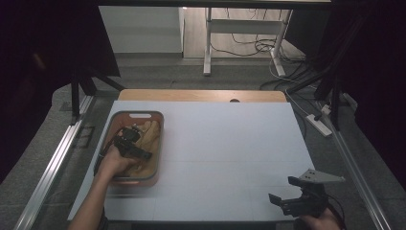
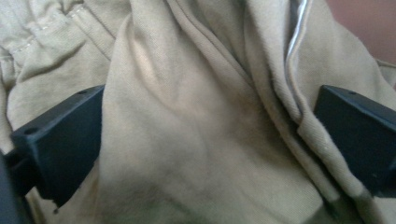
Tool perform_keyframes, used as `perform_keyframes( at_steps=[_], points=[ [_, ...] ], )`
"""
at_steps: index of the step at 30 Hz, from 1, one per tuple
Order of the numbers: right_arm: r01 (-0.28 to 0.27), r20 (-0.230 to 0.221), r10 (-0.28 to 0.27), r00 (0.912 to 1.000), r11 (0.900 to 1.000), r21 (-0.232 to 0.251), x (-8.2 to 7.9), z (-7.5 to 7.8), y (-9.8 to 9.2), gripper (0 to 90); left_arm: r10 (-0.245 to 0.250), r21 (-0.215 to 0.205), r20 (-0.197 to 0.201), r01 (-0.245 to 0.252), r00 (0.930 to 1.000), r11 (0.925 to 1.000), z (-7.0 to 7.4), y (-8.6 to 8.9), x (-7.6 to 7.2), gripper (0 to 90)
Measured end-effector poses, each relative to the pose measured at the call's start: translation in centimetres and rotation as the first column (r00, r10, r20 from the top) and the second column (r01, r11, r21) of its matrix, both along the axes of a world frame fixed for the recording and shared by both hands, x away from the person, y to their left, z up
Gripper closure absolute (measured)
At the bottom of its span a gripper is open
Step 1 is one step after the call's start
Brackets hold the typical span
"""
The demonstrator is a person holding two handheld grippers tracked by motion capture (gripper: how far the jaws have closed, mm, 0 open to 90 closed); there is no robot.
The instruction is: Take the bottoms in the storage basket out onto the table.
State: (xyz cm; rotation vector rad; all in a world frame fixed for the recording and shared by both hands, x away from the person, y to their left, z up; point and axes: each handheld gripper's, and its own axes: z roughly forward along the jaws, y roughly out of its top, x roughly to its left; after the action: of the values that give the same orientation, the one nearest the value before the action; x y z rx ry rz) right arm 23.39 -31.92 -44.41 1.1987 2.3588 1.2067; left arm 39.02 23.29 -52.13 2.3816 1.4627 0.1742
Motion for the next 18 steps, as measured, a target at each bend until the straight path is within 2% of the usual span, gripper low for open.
perform_keyframes(
  at_steps=[4, 12, 15, 18],
  points=[
    [0.0, 0.0, 0.0, 1.0, 1.0, 0.002, 0.0, 0.0, 0.0, 0.6, 0.033, -0.003, -0.012, -0.033, 0.9994, 0.9994, 0.5, 0.3, 0.1, 10.4],
    [-0.003, 0.001, 0.003, 1.0, 1.0, -0.001, 0.0, 0.0, 0.0, 0.6, 0.094, -0.034, -0.023, -0.095, 0.9953, 0.9949, 1.1, 0.7, 0.0, 40.6],
    [-0.003, 0.001, 0.003, 1.0, 1.0, -0.001, 0.0, 0.0, 0.0, 0.6, 0.094, -0.054, -0.03, -0.095, 0.9951, 0.994, 1.2, 0.8, -0.1, 55.2],
    [-0.002, 0.0, 0.002, 1.0, 1.0, 0.0, 0.0, 0.0, 0.0, 0.6, 0.082, -0.072, -0.034, -0.085, 0.996, 0.9938, 1.3, 0.8, -0.1, 63.7]
  ],
)
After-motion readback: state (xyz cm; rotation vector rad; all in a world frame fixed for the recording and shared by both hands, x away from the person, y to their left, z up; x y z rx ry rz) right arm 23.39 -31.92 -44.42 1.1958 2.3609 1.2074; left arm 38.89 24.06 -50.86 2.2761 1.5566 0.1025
